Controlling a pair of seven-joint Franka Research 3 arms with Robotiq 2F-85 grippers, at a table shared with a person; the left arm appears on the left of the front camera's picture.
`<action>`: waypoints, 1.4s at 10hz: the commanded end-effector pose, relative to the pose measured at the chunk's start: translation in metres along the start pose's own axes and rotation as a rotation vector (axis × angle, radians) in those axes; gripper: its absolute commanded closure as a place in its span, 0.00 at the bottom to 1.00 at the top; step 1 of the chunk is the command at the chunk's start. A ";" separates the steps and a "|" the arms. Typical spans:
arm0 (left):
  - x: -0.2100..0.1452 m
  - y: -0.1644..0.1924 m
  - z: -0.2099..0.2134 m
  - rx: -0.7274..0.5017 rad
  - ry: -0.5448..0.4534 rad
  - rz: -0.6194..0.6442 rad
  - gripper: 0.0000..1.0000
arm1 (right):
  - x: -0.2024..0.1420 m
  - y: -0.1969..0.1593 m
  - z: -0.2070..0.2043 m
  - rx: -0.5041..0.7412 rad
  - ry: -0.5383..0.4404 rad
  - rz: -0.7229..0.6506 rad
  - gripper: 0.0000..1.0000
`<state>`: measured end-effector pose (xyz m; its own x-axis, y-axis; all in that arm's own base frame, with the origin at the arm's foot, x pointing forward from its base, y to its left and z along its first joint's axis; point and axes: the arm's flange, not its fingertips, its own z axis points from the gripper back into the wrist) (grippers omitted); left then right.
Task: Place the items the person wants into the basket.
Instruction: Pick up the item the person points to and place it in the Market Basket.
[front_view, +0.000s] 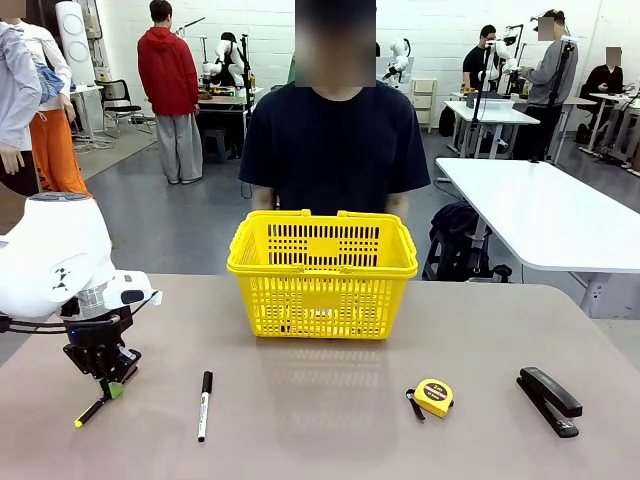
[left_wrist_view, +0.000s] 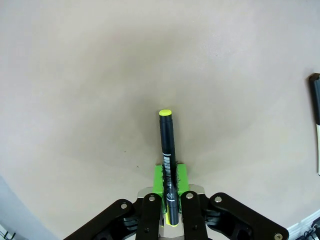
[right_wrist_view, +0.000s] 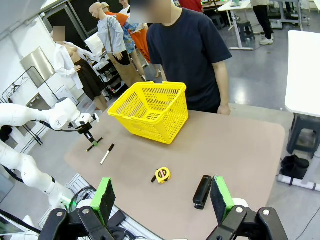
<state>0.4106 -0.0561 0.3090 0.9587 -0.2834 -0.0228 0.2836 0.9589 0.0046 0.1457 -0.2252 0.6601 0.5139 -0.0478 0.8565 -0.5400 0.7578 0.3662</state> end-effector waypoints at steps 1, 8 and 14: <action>-0.050 -0.003 -0.017 0.006 0.011 -0.020 1.00 | -0.001 0.000 -0.002 0.023 -0.011 0.008 0.00; -0.060 -0.018 0.170 0.030 -0.074 -0.265 1.00 | -0.001 0.000 -0.002 0.023 -0.011 0.008 0.00; -0.082 -0.033 0.257 0.058 -0.158 -0.282 1.00 | -0.001 0.000 -0.002 0.023 -0.011 0.008 0.00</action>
<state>0.3283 -0.0646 0.5691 0.8364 -0.5325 0.1297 0.5289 0.8463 0.0637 0.1459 -0.2251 0.6600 0.5142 -0.0476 0.8564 -0.5401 0.7577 0.3664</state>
